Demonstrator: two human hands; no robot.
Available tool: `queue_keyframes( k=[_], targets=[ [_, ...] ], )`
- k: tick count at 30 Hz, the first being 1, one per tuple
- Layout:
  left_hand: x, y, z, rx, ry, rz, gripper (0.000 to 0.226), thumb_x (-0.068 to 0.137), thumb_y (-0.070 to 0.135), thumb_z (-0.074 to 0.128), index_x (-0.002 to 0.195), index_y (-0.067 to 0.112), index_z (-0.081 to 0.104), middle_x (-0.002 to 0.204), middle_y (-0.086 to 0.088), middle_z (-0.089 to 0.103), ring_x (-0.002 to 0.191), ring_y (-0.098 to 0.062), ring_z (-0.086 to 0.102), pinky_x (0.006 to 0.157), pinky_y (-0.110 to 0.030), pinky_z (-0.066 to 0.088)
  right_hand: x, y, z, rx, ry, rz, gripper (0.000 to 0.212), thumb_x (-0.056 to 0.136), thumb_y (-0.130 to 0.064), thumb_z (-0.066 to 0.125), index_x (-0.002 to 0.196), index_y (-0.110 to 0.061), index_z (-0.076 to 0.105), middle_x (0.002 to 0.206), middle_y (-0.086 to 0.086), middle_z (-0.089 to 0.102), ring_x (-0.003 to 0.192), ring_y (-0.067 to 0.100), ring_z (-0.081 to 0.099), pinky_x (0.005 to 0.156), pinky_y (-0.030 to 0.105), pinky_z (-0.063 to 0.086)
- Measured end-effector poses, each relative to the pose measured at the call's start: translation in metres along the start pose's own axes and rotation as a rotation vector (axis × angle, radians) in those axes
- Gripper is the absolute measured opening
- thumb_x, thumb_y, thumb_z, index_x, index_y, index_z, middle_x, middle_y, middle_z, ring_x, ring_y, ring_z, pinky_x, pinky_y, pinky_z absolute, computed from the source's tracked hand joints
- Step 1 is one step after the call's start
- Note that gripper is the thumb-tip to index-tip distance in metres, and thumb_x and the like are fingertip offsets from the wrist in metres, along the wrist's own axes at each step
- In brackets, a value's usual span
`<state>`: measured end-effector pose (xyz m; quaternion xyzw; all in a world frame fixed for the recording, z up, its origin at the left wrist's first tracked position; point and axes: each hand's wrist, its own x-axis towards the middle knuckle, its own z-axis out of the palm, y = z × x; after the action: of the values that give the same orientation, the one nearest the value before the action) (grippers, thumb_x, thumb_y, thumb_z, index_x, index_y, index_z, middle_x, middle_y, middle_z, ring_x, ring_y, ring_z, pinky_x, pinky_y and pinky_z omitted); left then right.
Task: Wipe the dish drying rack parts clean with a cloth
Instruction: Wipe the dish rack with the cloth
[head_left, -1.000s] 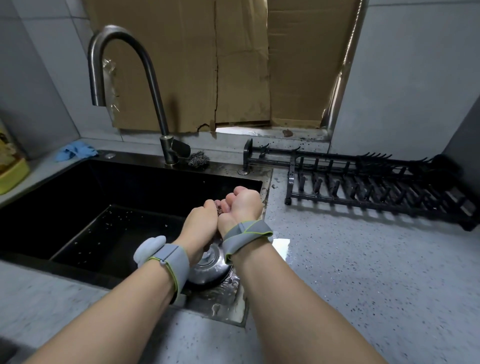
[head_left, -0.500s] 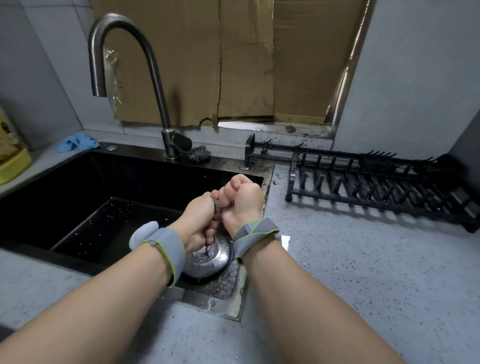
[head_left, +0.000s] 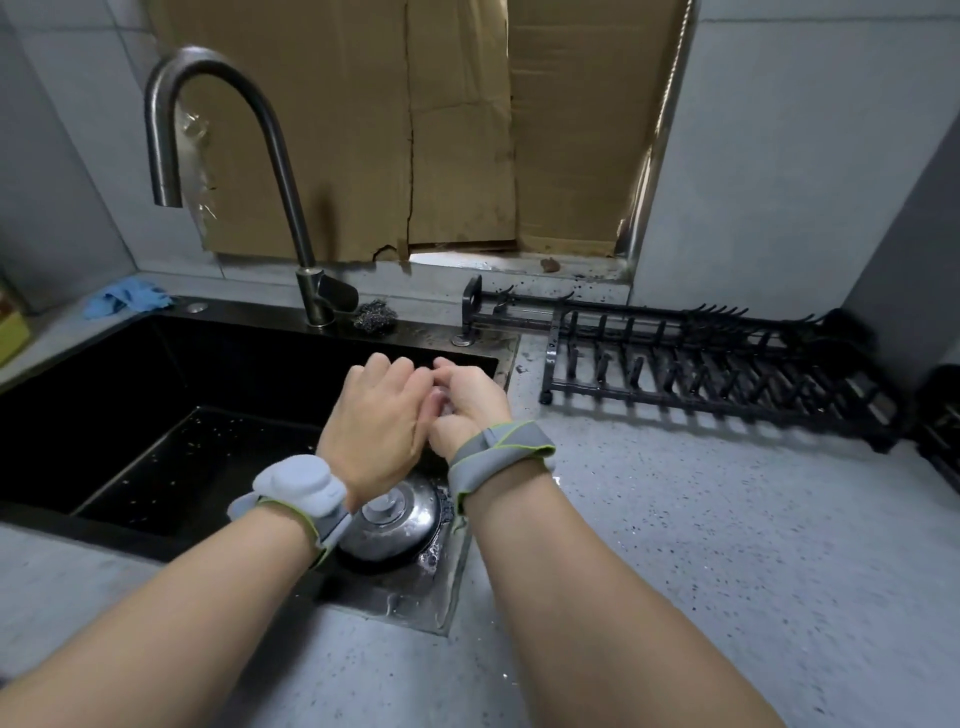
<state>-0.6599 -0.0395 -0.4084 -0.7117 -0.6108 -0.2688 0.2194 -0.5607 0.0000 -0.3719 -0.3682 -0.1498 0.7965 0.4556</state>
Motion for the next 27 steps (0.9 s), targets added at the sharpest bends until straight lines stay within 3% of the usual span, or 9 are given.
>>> queue_keyframes(
  k=[3, 5, 7, 10, 14, 17, 20, 24, 27],
  targets=[
    [-0.006, 0.005, 0.000, -0.099, -0.047, -0.225, 0.036, 0.102, 0.032, 0.026, 0.083, 0.012, 0.049, 0.076, -0.010, 0.052, 0.073, -0.035, 0.048, 0.066, -0.047, 0.038, 0.000, 0.011, 0.011, 0.219, 0.069, -0.095, 0.040, 0.092, 0.016, 0.026, 0.095, -0.007, 0.058, 0.080, 0.012, 0.061, 0.069, 0.020, 0.059, 0.051, 0.022, 0.046],
    [-0.007, 0.010, -0.003, -0.219, -0.090, -0.351, 0.041, 0.104, 0.035, 0.022, 0.084, 0.011, 0.048, 0.079, -0.013, 0.057, 0.076, -0.037, 0.052, 0.071, -0.048, 0.043, -0.003, 0.013, 0.018, 0.278, 0.106, -0.158, 0.041, 0.091, 0.014, 0.023, 0.086, -0.008, 0.057, 0.078, 0.011, 0.063, 0.068, 0.020, 0.058, 0.046, 0.019, 0.047],
    [-0.006, 0.013, -0.003, -0.369, -0.146, -0.499, 0.042, 0.106, 0.037, 0.023, 0.083, 0.011, 0.047, 0.084, -0.015, 0.062, 0.081, -0.038, 0.054, 0.074, -0.046, 0.044, -0.006, 0.009, 0.024, 0.303, 0.159, -0.180, 0.037, 0.090, 0.013, 0.026, 0.073, -0.009, 0.050, 0.071, 0.010, 0.059, 0.059, 0.019, 0.049, 0.035, 0.012, 0.037],
    [-0.004, 0.020, -0.003, -0.455, -0.217, -0.598, 0.047, 0.107, 0.034, 0.023, 0.069, 0.016, 0.044, 0.082, -0.016, 0.063, 0.084, -0.041, 0.055, 0.070, -0.039, 0.038, -0.007, 0.005, 0.022, 0.240, 0.223, -0.188, 0.035, 0.087, 0.010, 0.026, 0.066, -0.014, 0.040, 0.054, 0.004, 0.041, 0.043, 0.015, 0.029, 0.035, 0.009, 0.026],
    [-0.002, 0.021, 0.005, -0.612, -0.216, -0.714, 0.051, 0.106, 0.024, 0.027, 0.060, 0.012, 0.046, 0.068, -0.014, 0.056, 0.074, -0.037, 0.050, 0.061, -0.037, 0.029, 0.003, 0.010, 0.012, 0.139, 0.166, -0.226, 0.036, 0.079, 0.009, 0.021, 0.058, -0.020, 0.022, 0.043, -0.003, 0.018, 0.035, 0.012, 0.012, 0.041, 0.010, 0.014],
    [0.005, 0.020, 0.012, -0.801, -0.266, -0.934, 0.048, 0.102, 0.025, 0.030, 0.062, 0.008, 0.051, 0.060, -0.015, 0.055, 0.056, -0.029, 0.045, 0.051, -0.032, 0.029, 0.010, 0.012, 0.010, 0.082, 0.118, -0.289, 0.033, 0.070, 0.010, 0.018, 0.055, -0.019, 0.022, 0.045, -0.003, 0.017, 0.041, 0.011, 0.010, 0.044, 0.015, 0.010],
    [0.006, 0.020, 0.011, -1.043, -0.305, -1.133, 0.044, 0.100, 0.029, 0.028, 0.062, 0.012, 0.042, 0.041, -0.002, 0.035, 0.034, -0.019, 0.028, 0.044, -0.022, 0.023, 0.014, 0.015, 0.011, 0.025, 0.027, -0.330, 0.038, 0.067, 0.010, 0.016, 0.047, -0.020, 0.025, 0.045, -0.003, 0.017, 0.042, 0.009, 0.010, 0.044, 0.014, 0.012],
    [0.003, 0.018, 0.005, -1.311, -0.456, -1.220, 0.044, 0.099, 0.030, 0.027, 0.056, 0.021, 0.029, 0.042, 0.001, 0.025, 0.036, -0.012, 0.014, 0.045, -0.015, 0.014, 0.018, 0.017, 0.010, -0.049, -0.125, -0.338, 0.050, 0.071, 0.012, 0.014, 0.038, -0.022, 0.029, 0.041, -0.003, 0.018, 0.035, 0.006, 0.014, 0.046, 0.011, 0.011],
    [0.004, 0.014, 0.005, -1.422, -0.538, -1.215, 0.041, 0.095, 0.030, 0.030, 0.055, 0.025, 0.022, 0.046, 0.001, 0.018, 0.037, -0.011, 0.010, 0.045, -0.015, 0.010, 0.019, 0.016, 0.008, -0.087, -0.183, -0.342, 0.049, 0.069, 0.012, 0.015, 0.038, -0.022, 0.032, 0.039, -0.002, 0.021, 0.033, 0.006, 0.016, 0.048, 0.017, 0.009]
  ],
)
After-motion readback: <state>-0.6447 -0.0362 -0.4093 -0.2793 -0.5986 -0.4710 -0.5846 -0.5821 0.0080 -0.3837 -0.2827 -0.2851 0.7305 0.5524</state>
